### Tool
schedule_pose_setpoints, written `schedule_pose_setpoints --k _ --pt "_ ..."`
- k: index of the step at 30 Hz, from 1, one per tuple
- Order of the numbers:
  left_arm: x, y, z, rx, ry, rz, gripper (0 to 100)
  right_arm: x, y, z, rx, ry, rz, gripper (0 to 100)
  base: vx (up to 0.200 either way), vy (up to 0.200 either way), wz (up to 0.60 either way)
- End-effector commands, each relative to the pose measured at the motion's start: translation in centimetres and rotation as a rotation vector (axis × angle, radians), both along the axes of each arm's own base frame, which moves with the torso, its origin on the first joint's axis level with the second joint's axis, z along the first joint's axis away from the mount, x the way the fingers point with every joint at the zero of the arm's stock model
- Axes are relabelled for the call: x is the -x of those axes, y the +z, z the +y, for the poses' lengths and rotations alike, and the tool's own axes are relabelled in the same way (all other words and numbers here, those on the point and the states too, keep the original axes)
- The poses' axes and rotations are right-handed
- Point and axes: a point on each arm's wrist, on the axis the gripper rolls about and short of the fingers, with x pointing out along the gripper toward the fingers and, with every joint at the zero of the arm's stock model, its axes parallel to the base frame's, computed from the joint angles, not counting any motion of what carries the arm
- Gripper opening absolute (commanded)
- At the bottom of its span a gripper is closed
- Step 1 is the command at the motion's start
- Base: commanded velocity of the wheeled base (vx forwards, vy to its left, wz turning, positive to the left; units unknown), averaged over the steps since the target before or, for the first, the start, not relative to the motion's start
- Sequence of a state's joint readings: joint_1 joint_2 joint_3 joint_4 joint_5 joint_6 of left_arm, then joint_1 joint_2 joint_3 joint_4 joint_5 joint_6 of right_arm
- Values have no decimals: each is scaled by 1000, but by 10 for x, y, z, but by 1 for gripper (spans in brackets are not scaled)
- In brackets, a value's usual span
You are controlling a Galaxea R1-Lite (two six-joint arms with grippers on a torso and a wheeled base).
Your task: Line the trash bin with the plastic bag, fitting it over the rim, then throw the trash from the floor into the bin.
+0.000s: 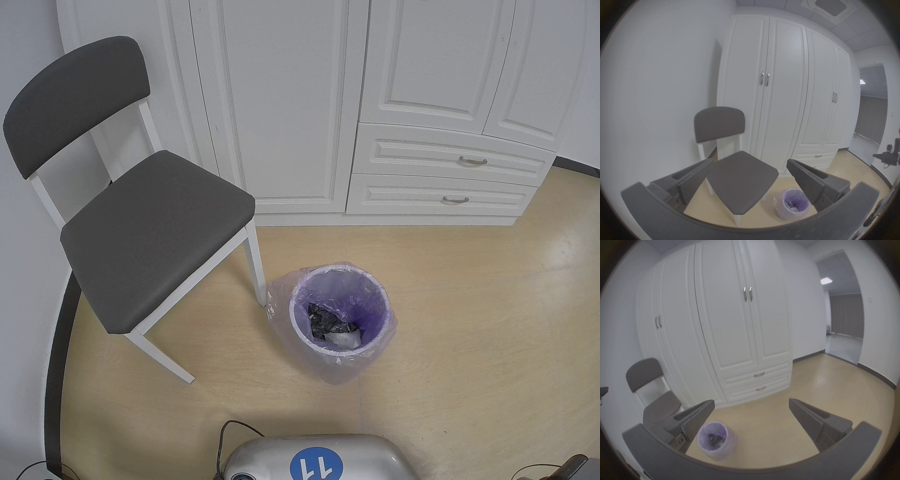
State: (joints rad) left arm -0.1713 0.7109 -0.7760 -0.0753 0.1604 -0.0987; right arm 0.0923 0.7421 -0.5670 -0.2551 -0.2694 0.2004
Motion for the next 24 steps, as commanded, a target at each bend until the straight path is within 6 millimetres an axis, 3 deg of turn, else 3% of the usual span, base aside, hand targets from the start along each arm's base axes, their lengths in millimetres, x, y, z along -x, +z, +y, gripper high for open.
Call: schedule_pose_setpoints --k 1,12,18,24 --pt "76 -1 11 19 75 -184 100 75 14 -6 9 -83 -263 100 0 0 0" --pt "126 -6 16 -1 86 -252 100 137 -1 -8 33 -92 -331 100 0 0 0" --pt "155 -26 20 -9 118 -237 100 160 -19 -8 34 -92 -335 100 0 0 0" --pt "172 -30 22 -13 114 -223 100 177 -32 -8 33 -91 -347 100 0 0 0"
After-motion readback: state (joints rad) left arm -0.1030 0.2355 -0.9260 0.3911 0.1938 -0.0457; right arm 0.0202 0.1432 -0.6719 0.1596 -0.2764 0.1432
